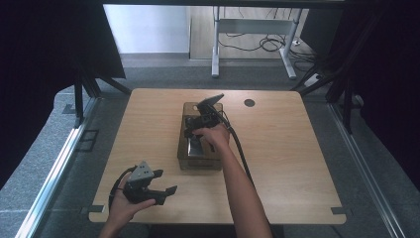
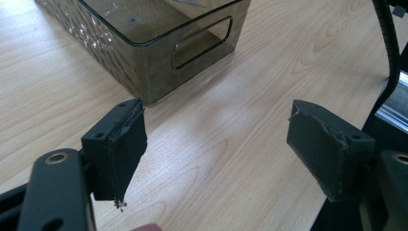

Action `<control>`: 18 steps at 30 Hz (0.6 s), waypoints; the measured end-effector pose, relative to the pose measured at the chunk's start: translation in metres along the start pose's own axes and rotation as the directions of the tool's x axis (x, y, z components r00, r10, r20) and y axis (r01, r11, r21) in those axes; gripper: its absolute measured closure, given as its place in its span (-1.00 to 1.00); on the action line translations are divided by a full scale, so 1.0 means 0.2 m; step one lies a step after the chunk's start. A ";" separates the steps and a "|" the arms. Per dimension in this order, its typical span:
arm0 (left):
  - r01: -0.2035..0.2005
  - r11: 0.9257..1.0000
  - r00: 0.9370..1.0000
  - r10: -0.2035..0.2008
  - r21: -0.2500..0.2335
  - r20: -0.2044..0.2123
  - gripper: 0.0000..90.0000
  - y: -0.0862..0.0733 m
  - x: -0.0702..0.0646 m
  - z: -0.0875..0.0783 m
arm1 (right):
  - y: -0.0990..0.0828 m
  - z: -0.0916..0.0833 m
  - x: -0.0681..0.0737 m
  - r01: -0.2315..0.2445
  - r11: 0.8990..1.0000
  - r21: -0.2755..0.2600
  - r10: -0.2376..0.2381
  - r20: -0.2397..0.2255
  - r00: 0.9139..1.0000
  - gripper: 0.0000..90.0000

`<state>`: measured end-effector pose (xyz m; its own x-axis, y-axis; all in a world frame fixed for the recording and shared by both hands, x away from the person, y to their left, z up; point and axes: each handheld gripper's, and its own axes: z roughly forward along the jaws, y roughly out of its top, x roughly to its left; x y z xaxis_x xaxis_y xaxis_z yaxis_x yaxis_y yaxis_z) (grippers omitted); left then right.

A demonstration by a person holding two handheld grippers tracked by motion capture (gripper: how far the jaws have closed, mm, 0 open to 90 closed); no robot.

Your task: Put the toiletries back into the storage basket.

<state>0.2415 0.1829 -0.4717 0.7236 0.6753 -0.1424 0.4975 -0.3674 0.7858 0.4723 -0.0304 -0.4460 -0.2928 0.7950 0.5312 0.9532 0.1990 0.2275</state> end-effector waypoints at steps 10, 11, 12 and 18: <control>0.003 1.000 1.000 -0.003 0.002 0.004 -0.51 -0.01 0.01 0.00 | 0.01 0.09 -0.03 -0.057 0.998 0.015 0.057 0.019 0.998 0.03; 0.003 1.000 1.000 -0.003 0.002 0.004 -0.51 -0.01 0.01 0.00 | 0.01 0.10 -0.04 -0.059 0.998 0.015 0.059 0.019 0.998 0.03; 0.003 1.000 1.000 -0.003 0.002 0.004 -0.51 -0.01 0.01 0.00 | 0.01 0.11 -0.04 -0.064 0.998 0.016 0.063 0.019 0.998 0.03; 0.005 1.000 1.000 -0.005 0.004 0.004 -0.51 -0.01 0.01 0.01 | 0.01 0.13 -0.06 -0.088 0.996 0.009 0.088 0.006 0.996 0.03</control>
<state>0.2432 0.1840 -0.4741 0.7230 0.6746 -0.1491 0.5032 -0.3663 0.7827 0.4802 -0.0254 -0.4726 -0.2071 0.8127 0.5446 0.9760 0.1333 0.1722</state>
